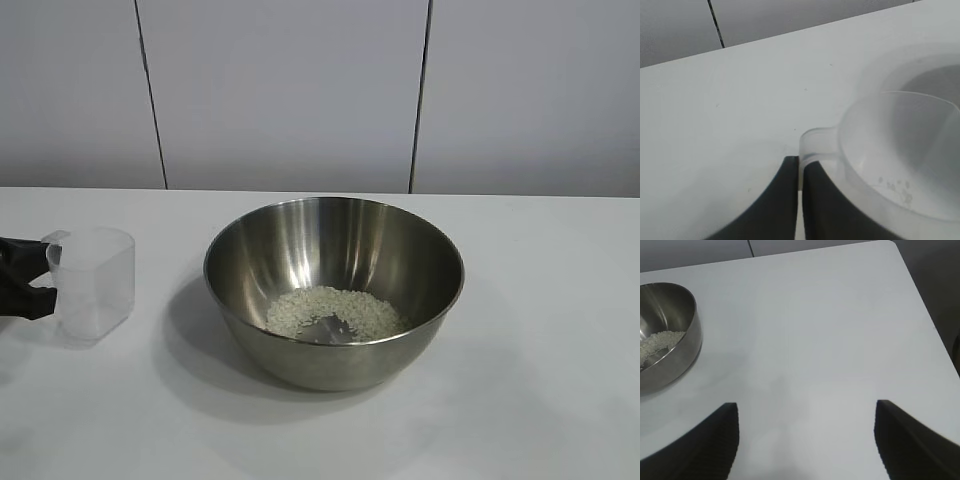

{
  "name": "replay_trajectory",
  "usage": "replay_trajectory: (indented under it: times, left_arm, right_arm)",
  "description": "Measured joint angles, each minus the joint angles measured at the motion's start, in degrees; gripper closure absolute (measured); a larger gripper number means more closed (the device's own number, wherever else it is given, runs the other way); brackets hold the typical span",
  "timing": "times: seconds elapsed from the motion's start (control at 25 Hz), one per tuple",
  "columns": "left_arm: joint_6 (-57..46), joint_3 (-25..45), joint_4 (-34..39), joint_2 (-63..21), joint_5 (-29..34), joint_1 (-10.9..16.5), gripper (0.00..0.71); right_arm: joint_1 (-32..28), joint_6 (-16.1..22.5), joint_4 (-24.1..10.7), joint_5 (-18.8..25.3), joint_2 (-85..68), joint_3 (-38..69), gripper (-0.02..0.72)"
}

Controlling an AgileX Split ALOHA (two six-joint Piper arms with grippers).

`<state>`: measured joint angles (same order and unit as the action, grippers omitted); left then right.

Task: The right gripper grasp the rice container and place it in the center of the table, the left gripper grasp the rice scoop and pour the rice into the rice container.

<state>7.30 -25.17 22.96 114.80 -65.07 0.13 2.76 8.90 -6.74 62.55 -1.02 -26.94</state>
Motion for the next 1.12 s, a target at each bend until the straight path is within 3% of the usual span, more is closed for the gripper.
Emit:
replay_trajectory:
  times: [0.2, 0.56, 0.92, 1.12]
  left_arm:
    - [0.3, 0.0, 0.0, 0.0, -0.1, 0.0, 0.681]
    - [-3.3, 0.0, 0.0, 0.0, -0.1, 0.0, 0.445]
    - [-3.5, 0.4, -0.6, 0.0, 0.8, 0.0, 0.424]
    - [-3.6, 2.4, -8.6, -0.2, 0.4, 0.0, 0.413]
  right_arm:
    - [0.0, 0.0, 0.0, 0.0, 0.0, 0.0, 0.188]
    - [0.0, 0.0, 0.0, 0.0, 0.0, 0.0, 0.188]
    - [0.0, 0.0, 0.0, 0.0, 0.0, 0.0, 0.188]
    - [0.0, 0.0, 0.0, 0.0, 0.0, 0.0, 0.188]
